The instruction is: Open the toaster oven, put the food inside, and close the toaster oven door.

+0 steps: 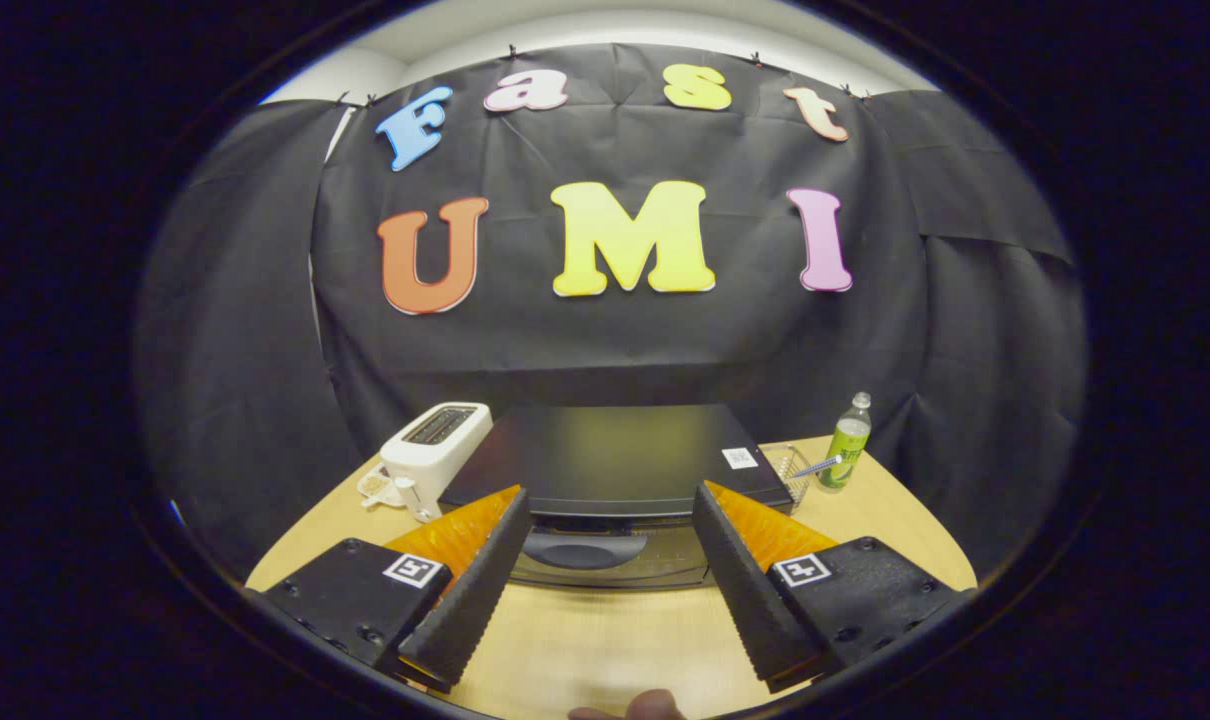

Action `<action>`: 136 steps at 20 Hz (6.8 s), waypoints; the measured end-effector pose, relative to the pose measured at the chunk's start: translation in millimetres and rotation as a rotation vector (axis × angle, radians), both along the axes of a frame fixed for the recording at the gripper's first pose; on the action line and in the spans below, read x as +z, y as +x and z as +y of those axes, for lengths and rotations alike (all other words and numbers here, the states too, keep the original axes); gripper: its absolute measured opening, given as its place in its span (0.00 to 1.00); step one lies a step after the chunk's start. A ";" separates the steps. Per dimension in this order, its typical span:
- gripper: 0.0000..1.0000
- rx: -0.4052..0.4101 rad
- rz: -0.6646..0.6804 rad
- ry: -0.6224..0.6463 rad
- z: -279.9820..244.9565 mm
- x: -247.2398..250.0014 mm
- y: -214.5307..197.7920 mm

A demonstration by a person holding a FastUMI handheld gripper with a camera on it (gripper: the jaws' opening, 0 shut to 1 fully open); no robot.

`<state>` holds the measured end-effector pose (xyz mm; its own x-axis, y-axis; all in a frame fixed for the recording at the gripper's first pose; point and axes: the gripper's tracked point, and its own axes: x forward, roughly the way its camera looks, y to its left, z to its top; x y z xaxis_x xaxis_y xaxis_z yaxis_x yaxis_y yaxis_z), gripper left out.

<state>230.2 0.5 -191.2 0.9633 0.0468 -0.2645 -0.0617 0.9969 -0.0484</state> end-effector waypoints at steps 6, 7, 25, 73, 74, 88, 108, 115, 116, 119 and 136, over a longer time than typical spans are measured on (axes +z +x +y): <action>1.00 -0.005 0.092 0.009 9.4 -47.3 41.8; 1.00 -0.011 0.109 0.018 10.0 -53.6 45.7; 1.00 -0.010 0.235 -0.007 2.6 -115.6 -26.4; 0.95 0.457 1.112 0.667 145.5 -186.9 -204.0; 0.95 0.456 1.119 0.667 148.7 -191.9 -202.8; 0.33 0.495 1.174 0.632 160.4 -191.2 -204.2; 0.31 0.193 0.629 1.122 36.9 -79.5 -47.6; 0.31 0.119 0.468 1.242 19.7 -110.6 40.0; 0.31 0.099 0.433 1.262 14.7 -112.7 48.8; 0.31 0.014 0.332 1.359 -0.3 -123.5 76.4; 0.62 -0.089 0.368 1.233 29.2 -148.6 84.5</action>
